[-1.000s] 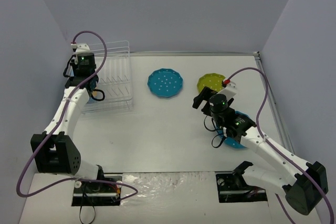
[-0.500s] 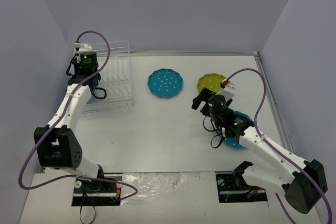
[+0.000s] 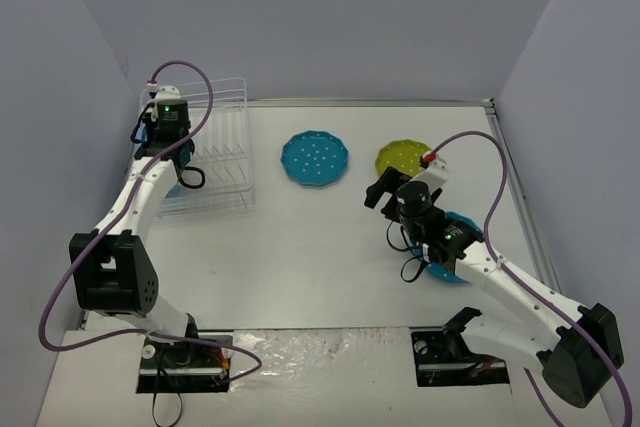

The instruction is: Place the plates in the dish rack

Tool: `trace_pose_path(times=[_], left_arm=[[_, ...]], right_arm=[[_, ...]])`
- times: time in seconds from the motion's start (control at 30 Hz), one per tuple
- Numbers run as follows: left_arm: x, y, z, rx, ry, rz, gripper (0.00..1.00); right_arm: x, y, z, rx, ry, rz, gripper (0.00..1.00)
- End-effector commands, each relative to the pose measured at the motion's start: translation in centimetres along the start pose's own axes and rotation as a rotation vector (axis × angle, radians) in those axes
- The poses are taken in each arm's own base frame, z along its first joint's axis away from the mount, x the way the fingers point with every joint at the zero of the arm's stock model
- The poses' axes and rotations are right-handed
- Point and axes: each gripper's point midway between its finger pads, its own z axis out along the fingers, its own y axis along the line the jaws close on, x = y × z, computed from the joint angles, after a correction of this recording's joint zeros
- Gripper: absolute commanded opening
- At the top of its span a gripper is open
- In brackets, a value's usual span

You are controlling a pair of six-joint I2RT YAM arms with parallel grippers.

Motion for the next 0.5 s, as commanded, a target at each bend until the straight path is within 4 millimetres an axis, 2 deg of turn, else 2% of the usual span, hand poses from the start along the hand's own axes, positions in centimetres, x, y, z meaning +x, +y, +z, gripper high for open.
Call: trace_pose_path(times=[0.0, 0.13, 0.47], left_arm=[[-3.2, 0.5, -0.3, -0.014, -0.07, -0.022, 0.0], [-2.8, -0.2, -0.2, 0.0, -0.041, 0.005, 0.0], [-1.8, -0.4, 0.4, -0.027, 0.023, 0.01, 0.0]], right_arm=[[-0.8, 0.7, 0.5, -0.022, -0.039, 0.03, 0.86], [-0.8, 0.8, 0.5, -0.025, -0.041, 0.033, 0.86], [-0.7, 0.6, 0.3, -0.027, -0.042, 0.035, 0.86]])
